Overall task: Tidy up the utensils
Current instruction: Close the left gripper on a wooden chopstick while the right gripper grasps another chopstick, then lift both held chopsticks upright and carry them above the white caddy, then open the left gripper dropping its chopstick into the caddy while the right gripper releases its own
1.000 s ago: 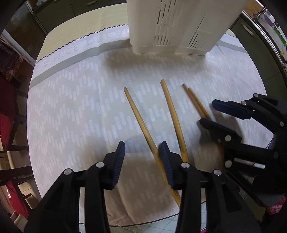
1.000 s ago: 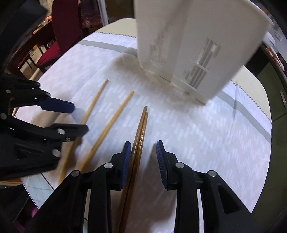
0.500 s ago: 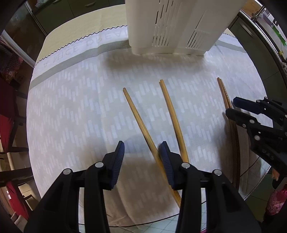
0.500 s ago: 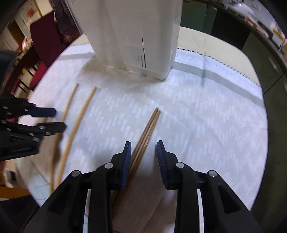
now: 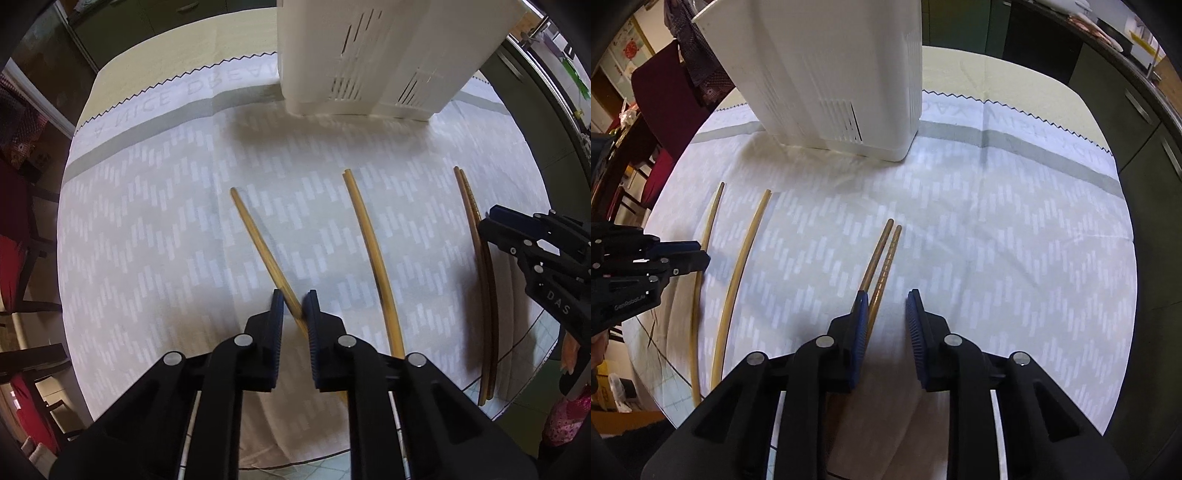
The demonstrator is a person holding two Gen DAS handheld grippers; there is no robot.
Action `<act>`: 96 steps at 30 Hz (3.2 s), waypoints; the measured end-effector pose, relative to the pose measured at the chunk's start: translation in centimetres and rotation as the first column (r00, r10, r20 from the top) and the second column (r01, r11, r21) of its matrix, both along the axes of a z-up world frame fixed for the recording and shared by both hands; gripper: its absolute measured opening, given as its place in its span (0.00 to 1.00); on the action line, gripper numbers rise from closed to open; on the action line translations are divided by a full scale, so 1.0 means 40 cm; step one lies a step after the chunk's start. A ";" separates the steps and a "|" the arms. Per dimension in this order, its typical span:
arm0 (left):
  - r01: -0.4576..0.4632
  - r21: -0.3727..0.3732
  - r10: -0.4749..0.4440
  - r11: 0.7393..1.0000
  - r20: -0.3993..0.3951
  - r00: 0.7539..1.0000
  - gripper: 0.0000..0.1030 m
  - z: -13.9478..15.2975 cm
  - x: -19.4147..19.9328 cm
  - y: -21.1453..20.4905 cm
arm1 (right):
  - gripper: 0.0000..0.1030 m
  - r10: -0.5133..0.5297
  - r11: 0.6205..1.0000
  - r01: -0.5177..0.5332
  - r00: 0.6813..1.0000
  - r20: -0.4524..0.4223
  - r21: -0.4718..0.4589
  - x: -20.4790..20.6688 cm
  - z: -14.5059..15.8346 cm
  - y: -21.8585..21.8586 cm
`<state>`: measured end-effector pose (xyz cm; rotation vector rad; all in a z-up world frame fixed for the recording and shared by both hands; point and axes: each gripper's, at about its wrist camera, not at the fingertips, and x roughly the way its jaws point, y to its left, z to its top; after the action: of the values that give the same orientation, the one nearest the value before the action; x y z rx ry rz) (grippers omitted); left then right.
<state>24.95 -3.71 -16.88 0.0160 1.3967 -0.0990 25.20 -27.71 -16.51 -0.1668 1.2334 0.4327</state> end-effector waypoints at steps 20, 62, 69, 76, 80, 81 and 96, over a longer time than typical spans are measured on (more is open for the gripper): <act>0.137 -0.003 -0.137 0.991 0.001 0.991 0.07 0.001 -0.003 -0.065 | 0.07 -0.030 0.999 0.031 0.999 -0.027 0.043 0.014 -0.005 0.039; 0.189 -0.051 -0.145 0.981 0.458 0.877 0.06 0.377 -0.217 0.006 | 0.07 -0.096 0.943 -0.005 0.954 0.285 0.333 -0.212 0.353 -0.160; 0.199 -0.089 -0.128 0.976 0.508 0.852 0.06 0.473 -0.183 0.007 | 0.07 -0.088 0.940 -0.034 0.938 0.336 0.340 -0.215 0.416 -0.152; 0.212 -0.101 -0.108 0.972 0.611 0.785 0.06 0.663 -0.118 -0.004 | 0.07 -0.074 0.943 -0.050 0.932 0.355 0.329 -0.205 0.448 -0.149; 0.197 -0.096 -0.083 0.976 0.668 0.739 0.06 0.752 -0.066 -0.007 | 0.07 -0.072 0.943 -0.050 0.934 0.351 0.328 -0.199 0.446 -0.152; 0.194 -0.098 -0.077 0.976 0.678 0.731 0.06 0.766 -0.053 -0.008 | 0.07 -0.071 0.943 -0.051 0.934 0.351 0.328 -0.199 0.447 -0.152; 0.161 -0.109 -0.041 0.981 0.694 0.719 0.06 0.737 0.121 -0.040 | 0.07 -0.075 0.943 -0.043 0.938 0.338 0.330 -0.185 0.432 -0.172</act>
<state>29.80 -5.32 12.62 -0.0067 0.6230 -0.2716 17.82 -34.59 0.77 0.0570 0.7992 0.5650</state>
